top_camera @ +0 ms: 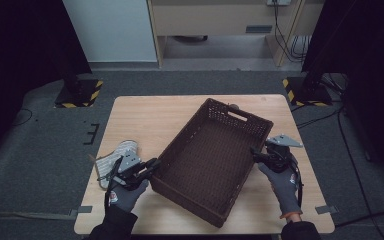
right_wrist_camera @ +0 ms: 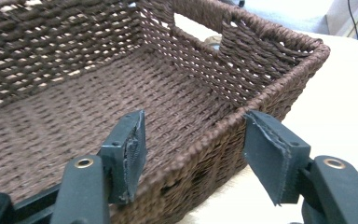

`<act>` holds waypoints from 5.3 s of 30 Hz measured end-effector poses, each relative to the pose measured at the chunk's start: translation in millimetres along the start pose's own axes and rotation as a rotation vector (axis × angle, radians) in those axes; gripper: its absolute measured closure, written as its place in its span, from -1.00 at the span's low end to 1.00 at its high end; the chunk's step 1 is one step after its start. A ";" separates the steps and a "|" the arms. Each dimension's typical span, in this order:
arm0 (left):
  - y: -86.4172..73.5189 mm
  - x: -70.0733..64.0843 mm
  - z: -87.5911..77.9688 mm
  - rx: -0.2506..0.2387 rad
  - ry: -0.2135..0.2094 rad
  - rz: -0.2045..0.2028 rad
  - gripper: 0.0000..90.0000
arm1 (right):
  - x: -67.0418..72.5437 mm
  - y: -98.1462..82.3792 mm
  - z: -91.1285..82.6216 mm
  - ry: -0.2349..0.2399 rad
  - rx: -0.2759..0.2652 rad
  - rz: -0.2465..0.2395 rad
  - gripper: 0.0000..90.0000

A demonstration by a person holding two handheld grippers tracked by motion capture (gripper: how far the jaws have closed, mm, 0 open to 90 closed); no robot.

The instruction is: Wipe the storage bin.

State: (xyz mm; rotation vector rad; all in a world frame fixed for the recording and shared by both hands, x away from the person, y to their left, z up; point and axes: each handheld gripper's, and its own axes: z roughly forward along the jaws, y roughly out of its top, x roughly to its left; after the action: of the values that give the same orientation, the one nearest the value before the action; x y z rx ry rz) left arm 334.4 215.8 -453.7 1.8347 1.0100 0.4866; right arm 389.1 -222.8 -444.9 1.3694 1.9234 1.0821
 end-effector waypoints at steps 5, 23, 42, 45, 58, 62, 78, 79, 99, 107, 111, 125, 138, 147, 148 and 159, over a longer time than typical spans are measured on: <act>-4.2 -4.4 -3.5 -0.001 -0.002 -0.011 0.70 | 6.6 -4.2 -14.4 0.037 -0.006 0.020 -0.16; 19.5 0.9 0.5 -0.039 -0.021 0.025 0.39 | 13.0 -1.9 8.5 0.002 0.005 -0.016 0.01; 8.7 -26.6 8.1 0.008 -0.041 0.045 0.58 | 26.9 -9.4 -12.6 0.076 0.005 -0.009 -0.05; 12.2 -24.8 6.5 -0.006 -0.049 0.038 0.52 | 27.4 -12.0 -10.1 0.047 0.016 -0.017 0.09; 20.9 -16.7 29.3 0.012 -0.031 0.029 0.25 | 21.4 -7.0 9.2 0.063 0.001 -0.010 0.27; 16.3 -25.0 33.1 0.032 -0.012 0.048 0.31 | 19.8 -6.5 9.2 0.079 -0.003 -0.003 0.16; 6.9 -44.9 23.2 0.053 -0.045 0.013 0.29 | 17.1 -9.2 -0.7 0.089 0.035 -0.009 0.14; 7.3 -44.2 22.8 0.053 -0.047 0.016 0.27 | 16.6 -9.9 0.4 0.086 0.040 -0.014 0.15; 9.3 24.8 -24.2 -0.047 0.151 -0.038 -0.09 | 13.3 -11.4 8.1 0.123 0.053 -0.003 0.30; -16.2 65.7 -31.0 0.041 0.278 -0.064 -0.12 | 15.3 -11.7 6.8 0.102 0.045 -0.008 0.29; -27.6 77.5 -25.7 0.076 0.310 -0.080 -0.15 | 15.2 -12.5 5.8 0.108 0.044 -0.008 0.27; -55.5 106.1 -0.6 0.189 0.329 -0.144 -0.29 | 13.4 -13.0 5.5 0.106 0.042 -0.010 0.06; -55.0 104.7 -0.2 0.182 0.331 -0.161 0.27 | 14.3 -4.7 -3.0 0.130 0.001 -0.003 -0.03; -28.7 85.9 -17.4 0.019 0.292 -0.135 0.33 | 16.6 -0.6 -1.0 0.131 -0.005 0.017 -0.13; -25.4 83.4 -18.4 0.000 0.284 -0.131 0.33 | 17.1 -0.2 -0.3 0.135 -0.004 0.021 -0.11; 3.9 65.1 -12.2 -0.090 0.199 -0.099 0.33 | 13.2 -4.8 1.6 0.092 0.047 -0.010 0.07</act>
State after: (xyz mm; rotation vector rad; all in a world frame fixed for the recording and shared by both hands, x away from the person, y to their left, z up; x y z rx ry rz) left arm 365.4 274.4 -450.7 1.6720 1.1873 0.6531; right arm 383.4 -210.8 -449.5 1.3552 2.0312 1.1202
